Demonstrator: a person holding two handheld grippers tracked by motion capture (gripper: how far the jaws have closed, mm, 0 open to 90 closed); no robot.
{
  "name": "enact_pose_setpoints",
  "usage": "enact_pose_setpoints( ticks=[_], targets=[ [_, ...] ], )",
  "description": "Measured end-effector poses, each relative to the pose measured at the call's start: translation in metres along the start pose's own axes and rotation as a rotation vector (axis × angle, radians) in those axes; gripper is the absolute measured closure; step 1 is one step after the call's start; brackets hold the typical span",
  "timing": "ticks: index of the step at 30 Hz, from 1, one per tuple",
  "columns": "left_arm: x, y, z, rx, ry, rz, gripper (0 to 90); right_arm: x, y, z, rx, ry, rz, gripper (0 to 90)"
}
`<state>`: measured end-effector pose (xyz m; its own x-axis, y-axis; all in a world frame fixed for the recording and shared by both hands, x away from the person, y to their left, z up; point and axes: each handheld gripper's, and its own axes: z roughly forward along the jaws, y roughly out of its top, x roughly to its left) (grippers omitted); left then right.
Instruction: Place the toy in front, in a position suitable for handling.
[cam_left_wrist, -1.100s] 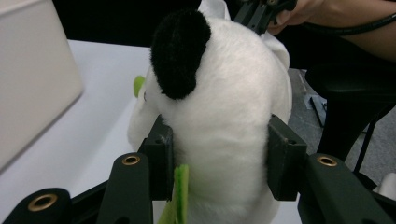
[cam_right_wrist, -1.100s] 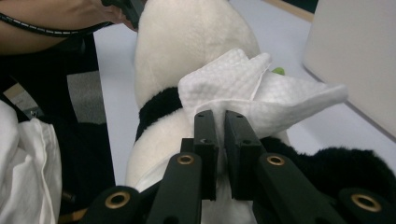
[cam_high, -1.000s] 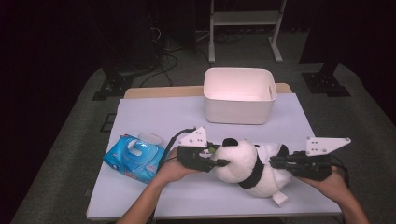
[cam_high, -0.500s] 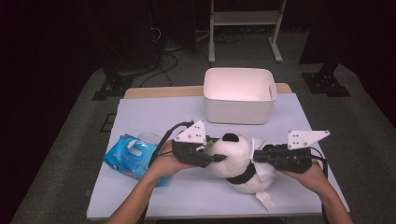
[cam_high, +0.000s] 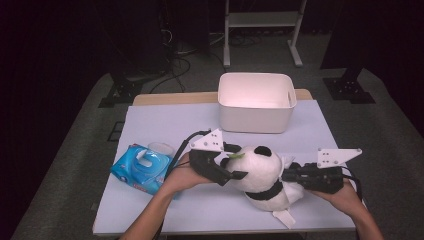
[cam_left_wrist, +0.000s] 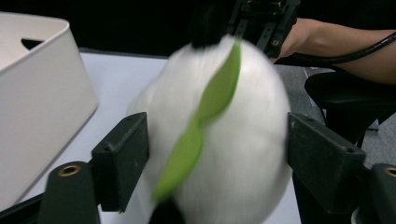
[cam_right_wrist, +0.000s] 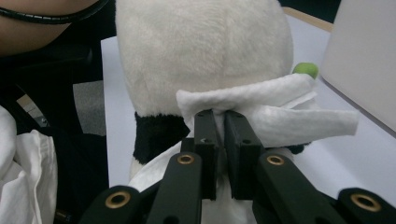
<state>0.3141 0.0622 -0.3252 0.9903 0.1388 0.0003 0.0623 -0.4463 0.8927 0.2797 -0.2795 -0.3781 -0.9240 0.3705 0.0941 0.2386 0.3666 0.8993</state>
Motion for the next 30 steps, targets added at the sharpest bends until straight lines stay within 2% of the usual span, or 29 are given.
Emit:
enact_pose_setpoints(
  ticks=[5, 8, 11, 13, 16, 19, 20, 23, 25, 26, 30],
  targets=[
    [0.005, -0.015, 0.012, 0.012, -0.037, -0.046, 17.2, -0.005, -0.008, -0.007, -0.017, -0.012, 0.035, 83.3],
    [0.006, -0.019, 0.019, -0.031, -0.038, -0.061, 19.1, -0.005, -0.009, -0.006, -0.03, -0.013, 0.041, 83.3],
    [0.007, -0.017, 0.016, -0.051, -0.019, -0.045, 35.8, -0.005, -0.009, -0.006, -0.051, -0.008, 0.051, 83.4],
    [0.007, -0.013, 0.01, -0.061, -0.005, -0.031, 40.4, -0.006, -0.007, -0.006, -0.072, -0.003, 0.049, 83.5],
    [0.005, -0.001, -0.002, -0.061, 0.016, -0.001, 42.1, -0.007, -0.002, -0.002, -0.094, 0.008, 0.055, 83.6],
    [0.003, 0.007, -0.011, -0.03, 0.042, 0.02, 42.3, -0.008, 0.001, 0.002, -0.103, 0.026, 0.057, 83.6],
    [0.003, 0.008, -0.017, -0.018, 0.062, 0.029, 42.3, -0.01, 0.003, 0.005, -0.129, 0.05, 0.065, 83.7],
    [0.004, 0.003, -0.021, 0.022, 0.092, 0.037, 42.2, -0.012, 0.005, 0.005, -0.167, 0.072, 0.083, 83.7],
    [0.004, -0.002, -0.02, 0.038, 0.087, 0.037, 42.2, -0.012, 0.008, 0.003, -0.189, 0.077, 0.086, 83.7],
    [0.003, -0.003, -0.019, 0.021, 0.079, 0.028, 42.2, -0.012, 0.01, 0.003, -0.203, 0.085, 0.09, 83.7],
    [0.003, 0.001, -0.017, 0.033, 0.077, 0.044, 42.1, -0.01, 0.028, 0.004, -0.207, 0.08, 0.054, 83.7]
  ],
)
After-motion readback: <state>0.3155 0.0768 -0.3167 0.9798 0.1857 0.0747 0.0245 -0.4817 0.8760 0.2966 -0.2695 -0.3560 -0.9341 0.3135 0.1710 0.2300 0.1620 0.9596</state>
